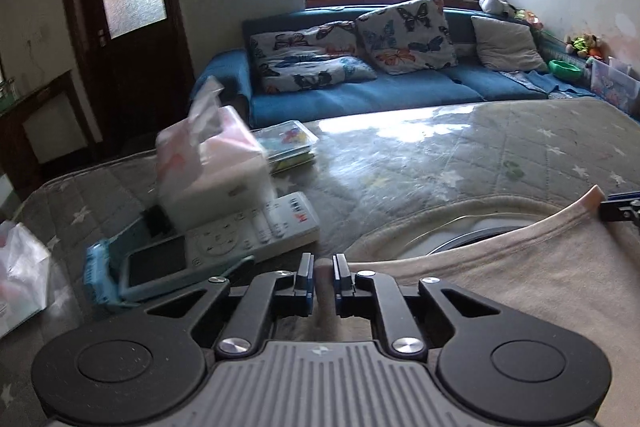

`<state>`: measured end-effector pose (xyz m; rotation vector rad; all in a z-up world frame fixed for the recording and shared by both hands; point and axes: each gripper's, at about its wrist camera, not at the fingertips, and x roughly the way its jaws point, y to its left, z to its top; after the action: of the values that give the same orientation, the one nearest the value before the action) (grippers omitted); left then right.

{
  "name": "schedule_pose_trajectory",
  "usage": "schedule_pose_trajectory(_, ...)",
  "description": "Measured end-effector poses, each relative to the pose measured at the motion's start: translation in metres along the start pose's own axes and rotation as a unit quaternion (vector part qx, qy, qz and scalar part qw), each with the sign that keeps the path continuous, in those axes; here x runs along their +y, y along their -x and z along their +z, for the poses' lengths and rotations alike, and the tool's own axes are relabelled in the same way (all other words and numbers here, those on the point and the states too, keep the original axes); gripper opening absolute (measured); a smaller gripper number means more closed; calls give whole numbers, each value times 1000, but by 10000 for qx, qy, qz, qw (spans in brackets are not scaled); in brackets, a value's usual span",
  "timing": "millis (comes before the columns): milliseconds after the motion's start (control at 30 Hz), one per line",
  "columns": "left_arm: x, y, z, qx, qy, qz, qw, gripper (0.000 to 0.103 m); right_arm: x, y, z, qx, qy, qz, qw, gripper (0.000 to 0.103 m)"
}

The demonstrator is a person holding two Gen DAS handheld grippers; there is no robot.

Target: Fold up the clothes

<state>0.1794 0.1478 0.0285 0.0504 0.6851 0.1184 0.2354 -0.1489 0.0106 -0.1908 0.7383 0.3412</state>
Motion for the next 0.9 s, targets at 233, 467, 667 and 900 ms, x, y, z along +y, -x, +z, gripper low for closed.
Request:
schedule_pose_trajectory(233,29,48,-19,-41,387,339,9987,51,21,50,-24,84,448,539,9975,30)
schedule_pose_trajectory(467,46,106,-59,-57,610,634,9961,72,66,99,-65,240,854,1222,9885,30)
schedule_pose_trajectory(667,53,159,-99,-198,900,652,9936,87,108,129,-93,156,1268,1558,9795,32)
schedule_pose_trajectory(900,56,211,-143,-477,1069,662,9909,103,153,156,-124,-52,1810,1757,9676,34)
